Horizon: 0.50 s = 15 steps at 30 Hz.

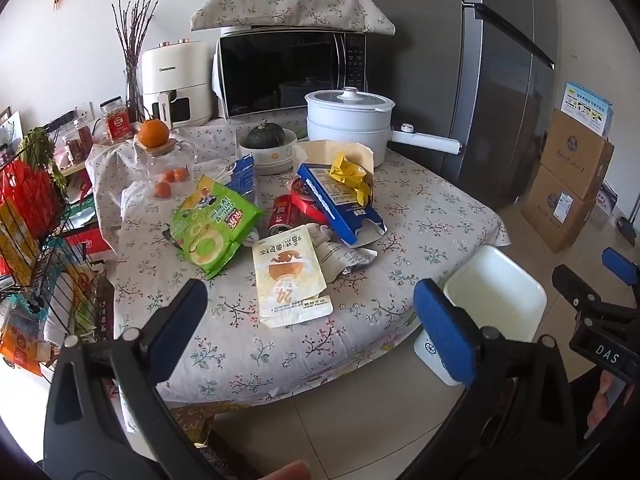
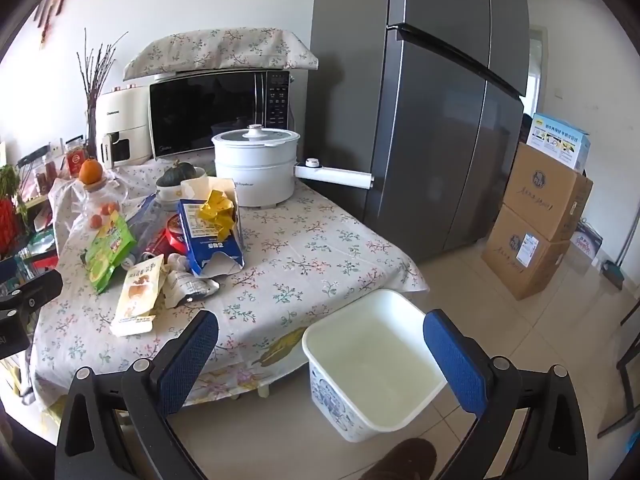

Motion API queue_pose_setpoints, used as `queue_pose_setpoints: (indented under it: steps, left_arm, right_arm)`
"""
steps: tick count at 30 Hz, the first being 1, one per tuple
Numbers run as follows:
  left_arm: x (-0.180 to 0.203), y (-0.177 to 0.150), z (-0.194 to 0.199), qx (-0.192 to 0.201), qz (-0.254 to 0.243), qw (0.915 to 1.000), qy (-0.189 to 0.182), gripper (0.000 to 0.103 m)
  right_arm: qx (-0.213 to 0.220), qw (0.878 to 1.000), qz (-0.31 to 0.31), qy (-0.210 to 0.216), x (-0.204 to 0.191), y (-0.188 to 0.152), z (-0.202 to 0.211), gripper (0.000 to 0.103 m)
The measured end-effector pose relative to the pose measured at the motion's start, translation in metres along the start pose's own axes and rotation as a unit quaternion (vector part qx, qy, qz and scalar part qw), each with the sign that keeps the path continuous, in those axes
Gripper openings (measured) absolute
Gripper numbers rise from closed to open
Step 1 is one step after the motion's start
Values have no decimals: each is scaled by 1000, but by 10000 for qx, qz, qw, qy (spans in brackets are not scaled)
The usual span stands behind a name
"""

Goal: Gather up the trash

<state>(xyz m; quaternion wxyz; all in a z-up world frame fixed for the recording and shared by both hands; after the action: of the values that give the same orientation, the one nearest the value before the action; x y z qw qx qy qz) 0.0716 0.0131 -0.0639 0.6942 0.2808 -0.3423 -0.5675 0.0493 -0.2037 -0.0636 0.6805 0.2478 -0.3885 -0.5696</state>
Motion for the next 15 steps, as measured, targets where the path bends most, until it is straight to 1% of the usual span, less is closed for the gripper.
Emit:
queue_pose_setpoints:
  steps: [10, 15]
  left_arm:
    - [-9, -1, -3, -54, 98, 9999, 61, 102]
    - [-9, -3, -4, -57, 91, 9999, 53, 102]
  right_arm:
    - [124, 9998, -77, 165, -6, 2, 1, 103]
    - [125, 9998, -60, 162, -8, 2, 2, 103]
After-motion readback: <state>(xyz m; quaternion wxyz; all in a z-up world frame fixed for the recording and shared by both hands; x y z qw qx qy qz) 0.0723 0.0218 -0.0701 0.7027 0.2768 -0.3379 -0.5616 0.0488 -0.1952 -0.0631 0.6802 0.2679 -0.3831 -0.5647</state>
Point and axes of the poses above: each gripper's, at about its wrist camera, not at the fingertips, and z roughly against the way its jaws point, x to its right, y to its top, the point moved 9 cm from there along -z, roughly the way its jaws point, and after that the axes turned 12 degrees about z, right-handed, at the moved point
